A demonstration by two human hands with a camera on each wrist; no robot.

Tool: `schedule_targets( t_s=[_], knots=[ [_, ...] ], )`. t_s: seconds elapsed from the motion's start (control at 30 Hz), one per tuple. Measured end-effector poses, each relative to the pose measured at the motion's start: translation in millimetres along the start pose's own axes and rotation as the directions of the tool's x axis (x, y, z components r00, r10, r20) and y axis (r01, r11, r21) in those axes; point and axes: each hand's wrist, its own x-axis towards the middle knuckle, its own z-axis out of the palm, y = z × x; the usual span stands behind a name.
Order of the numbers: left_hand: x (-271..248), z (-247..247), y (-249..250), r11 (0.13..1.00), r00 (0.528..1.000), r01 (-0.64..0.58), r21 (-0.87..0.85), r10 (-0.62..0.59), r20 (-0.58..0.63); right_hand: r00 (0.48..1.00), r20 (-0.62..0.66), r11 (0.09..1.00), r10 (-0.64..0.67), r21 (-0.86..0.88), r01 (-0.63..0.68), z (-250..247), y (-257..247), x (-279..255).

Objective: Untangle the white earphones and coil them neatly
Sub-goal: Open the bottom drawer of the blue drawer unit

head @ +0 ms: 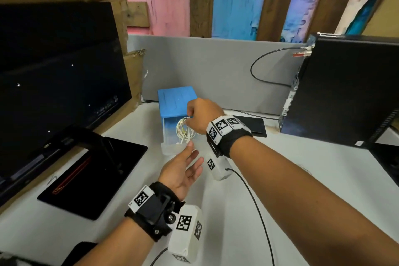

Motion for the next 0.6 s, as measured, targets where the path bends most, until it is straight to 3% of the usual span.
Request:
schedule_targets(
  t_s=[0.2,0.4,0.6],
  knots=[
    [-0.5,1.4,-3.9,1.000,1.000,-0.005,0.015,0.006,-0.007,0.999,0.001,0.999,-0.035,-0.037,0.035,14.4,-5.5,-2.4],
    [5.5,-7.6,-1.4,1.000,1.000,-0.010,0.016,0.009,0.013,0.989,0.009,0.970,-0.144,-0.195,0.143,22.4,-7.4,-6.8],
    [17.3,-1.3,10.5,0.997,0.998,-0.059,0.039,0.058,0.021,0.972,0.194,0.942,-0.133,-0.280,0.185,20.4,-4.2,-7.4]
  ],
)
